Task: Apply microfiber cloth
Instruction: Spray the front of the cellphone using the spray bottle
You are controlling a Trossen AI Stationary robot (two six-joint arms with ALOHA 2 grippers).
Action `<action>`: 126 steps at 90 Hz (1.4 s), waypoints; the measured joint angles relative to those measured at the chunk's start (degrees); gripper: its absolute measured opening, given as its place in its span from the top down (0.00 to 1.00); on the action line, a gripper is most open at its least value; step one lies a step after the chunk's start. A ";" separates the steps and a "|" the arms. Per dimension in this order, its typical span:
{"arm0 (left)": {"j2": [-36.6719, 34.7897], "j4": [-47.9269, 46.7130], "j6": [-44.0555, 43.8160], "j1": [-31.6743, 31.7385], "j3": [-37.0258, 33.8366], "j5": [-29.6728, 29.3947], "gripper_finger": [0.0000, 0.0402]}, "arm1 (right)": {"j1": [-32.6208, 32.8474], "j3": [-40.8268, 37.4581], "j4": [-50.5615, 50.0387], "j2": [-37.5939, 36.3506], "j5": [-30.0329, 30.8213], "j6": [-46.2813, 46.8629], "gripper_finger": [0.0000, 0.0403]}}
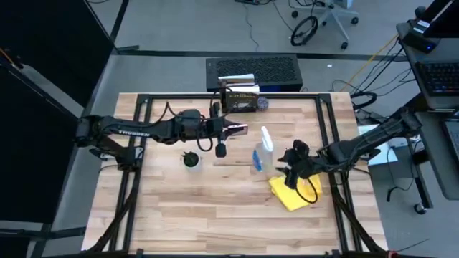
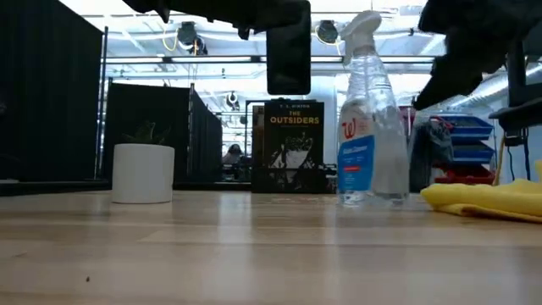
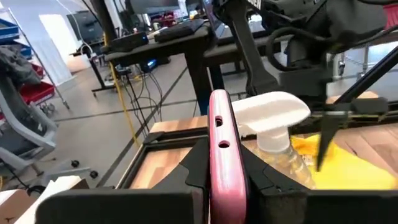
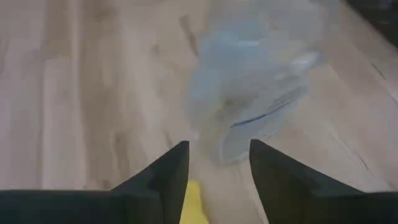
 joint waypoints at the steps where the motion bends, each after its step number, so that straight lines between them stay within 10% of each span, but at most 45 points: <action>1: 0.00 -0.01 0.01 0.00 0.00 0.00 0.96 | 0.03 0.01 -0.09 -0.11 0.07 -0.24 0.62; 43: 0.00 -1.82 -0.25 0.70 -0.07 -0.57 0.96 | -15.23 0.12 1.63 4.03 16.38 -16.58 0.49; 86: -0.02 -3.09 1.56 0.70 -0.07 -0.79 0.96 | -30.00 0.12 17.78 7.59 -16.35 -38.80 0.53; 126: -0.02 -3.04 1.52 0.70 -0.07 -0.83 0.96 | -20.62 0.56 5.16 3.49 -14.64 -28.93 0.51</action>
